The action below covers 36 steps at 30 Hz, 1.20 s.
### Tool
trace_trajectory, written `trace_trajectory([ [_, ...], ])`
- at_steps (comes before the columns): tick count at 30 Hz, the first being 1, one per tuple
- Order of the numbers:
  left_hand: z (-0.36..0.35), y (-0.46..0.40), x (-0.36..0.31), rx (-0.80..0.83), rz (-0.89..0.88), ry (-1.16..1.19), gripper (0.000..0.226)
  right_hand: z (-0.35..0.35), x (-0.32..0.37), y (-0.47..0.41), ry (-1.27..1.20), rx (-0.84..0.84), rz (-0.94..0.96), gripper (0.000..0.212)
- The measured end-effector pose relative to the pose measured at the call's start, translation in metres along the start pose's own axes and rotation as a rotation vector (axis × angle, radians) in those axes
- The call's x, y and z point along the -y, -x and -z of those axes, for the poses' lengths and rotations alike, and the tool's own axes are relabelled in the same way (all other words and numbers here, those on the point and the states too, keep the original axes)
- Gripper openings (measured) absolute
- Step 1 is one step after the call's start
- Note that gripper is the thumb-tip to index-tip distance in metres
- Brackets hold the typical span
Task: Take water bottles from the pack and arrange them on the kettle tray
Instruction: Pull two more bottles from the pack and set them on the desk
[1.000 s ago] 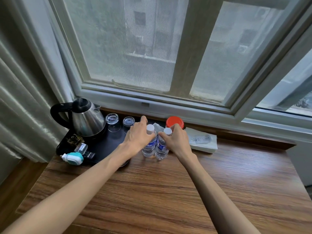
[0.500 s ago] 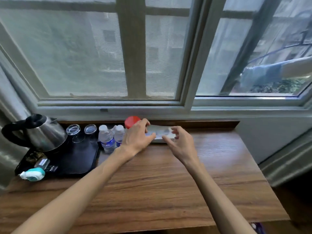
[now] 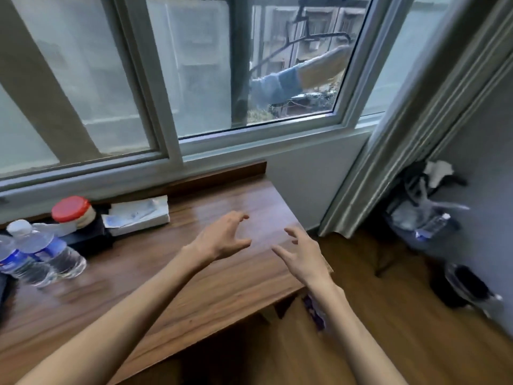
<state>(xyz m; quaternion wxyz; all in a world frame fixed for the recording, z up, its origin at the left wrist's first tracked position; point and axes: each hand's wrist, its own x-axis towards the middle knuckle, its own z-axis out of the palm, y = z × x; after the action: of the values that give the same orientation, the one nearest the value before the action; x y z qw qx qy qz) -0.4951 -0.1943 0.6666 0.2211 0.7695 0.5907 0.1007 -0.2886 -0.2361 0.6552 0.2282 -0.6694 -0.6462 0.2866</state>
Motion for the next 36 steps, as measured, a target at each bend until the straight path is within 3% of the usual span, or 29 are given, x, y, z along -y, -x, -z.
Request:
trace_trajectory([
  [9, -0.058, -0.059, -0.081, 0.164, -0.148, -0.048, 0.062, 0.049, -0.100, 0.007, -0.090, -0.055, -0.253, 0.068],
  [21, -0.162, -0.194, -0.170, 0.419, -0.225, -0.090, 0.065, 0.096, -0.239, -0.053, -0.158, -0.039, -0.532, 0.068],
  [30, -0.238, -0.266, -0.202, 0.589, -0.163, -0.127, 0.069, 0.111, -0.328, -0.088, -0.194, 0.043, -0.662, 0.070],
  [36, -0.288, -0.304, -0.220, 0.663, -0.029, -0.110, 0.069, 0.114, -0.392, -0.122, -0.220, 0.149, -0.714, 0.071],
])
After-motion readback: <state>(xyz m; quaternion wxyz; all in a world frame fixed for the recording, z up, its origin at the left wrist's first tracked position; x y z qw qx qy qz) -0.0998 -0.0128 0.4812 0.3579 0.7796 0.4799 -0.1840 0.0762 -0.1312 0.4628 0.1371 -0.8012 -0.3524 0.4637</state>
